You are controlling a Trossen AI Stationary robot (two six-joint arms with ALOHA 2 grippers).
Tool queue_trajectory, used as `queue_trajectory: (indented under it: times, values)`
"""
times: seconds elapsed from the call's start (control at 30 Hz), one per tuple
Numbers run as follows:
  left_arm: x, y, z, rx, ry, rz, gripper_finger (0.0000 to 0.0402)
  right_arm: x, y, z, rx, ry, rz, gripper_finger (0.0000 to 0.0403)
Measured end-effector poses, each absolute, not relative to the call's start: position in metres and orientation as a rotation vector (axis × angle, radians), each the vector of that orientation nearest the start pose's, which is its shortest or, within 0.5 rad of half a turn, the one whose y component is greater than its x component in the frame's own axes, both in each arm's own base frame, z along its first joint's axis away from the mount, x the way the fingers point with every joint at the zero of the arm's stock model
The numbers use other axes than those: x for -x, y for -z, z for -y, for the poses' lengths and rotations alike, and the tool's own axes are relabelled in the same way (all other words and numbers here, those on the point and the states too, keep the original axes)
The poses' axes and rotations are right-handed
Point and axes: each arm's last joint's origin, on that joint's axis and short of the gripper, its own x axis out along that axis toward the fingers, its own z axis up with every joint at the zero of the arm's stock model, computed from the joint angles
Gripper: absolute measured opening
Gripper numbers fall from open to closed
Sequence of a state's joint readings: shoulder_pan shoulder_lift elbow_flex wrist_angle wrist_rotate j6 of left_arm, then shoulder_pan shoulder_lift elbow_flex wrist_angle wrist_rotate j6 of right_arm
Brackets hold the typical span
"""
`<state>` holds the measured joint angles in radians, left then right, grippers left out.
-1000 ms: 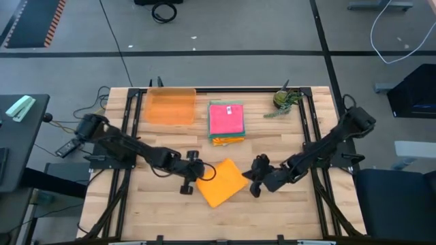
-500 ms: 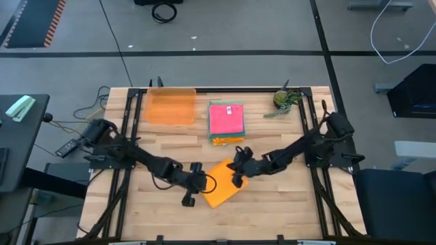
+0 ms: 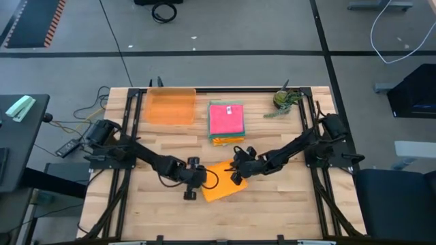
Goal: Fold microfiber towels
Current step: Fold the orange towel, then stack the folded orange towel on the folded pink towel
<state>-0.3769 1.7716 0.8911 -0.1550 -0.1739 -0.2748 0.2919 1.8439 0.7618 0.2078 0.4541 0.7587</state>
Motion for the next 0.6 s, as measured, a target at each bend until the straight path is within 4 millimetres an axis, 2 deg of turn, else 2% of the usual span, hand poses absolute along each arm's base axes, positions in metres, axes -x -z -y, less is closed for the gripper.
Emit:
queue_trajectory:
  times: [0.17,0.3,0.47,0.6]
  values:
    - [-0.306,-0.131,0.092,-0.044,-0.050,-1.030,0.0016,-0.305,-0.110,-0.085,-0.392,0.422,-0.704,0.0003]
    - [-0.304,-0.148,0.079,0.034,-0.147,-0.999,0.0029,-0.300,-0.133,-0.083,-0.389,0.407,-0.675,0.0003]
    - [-0.286,-0.170,0.077,0.166,-0.227,-1.024,0.0033,-0.292,-0.160,-0.080,-0.429,0.407,-0.630,0.0010]
    - [-0.279,-0.182,0.083,0.274,-0.254,-0.995,0.0052,-0.282,-0.174,-0.085,-0.478,0.411,-0.609,0.0038]
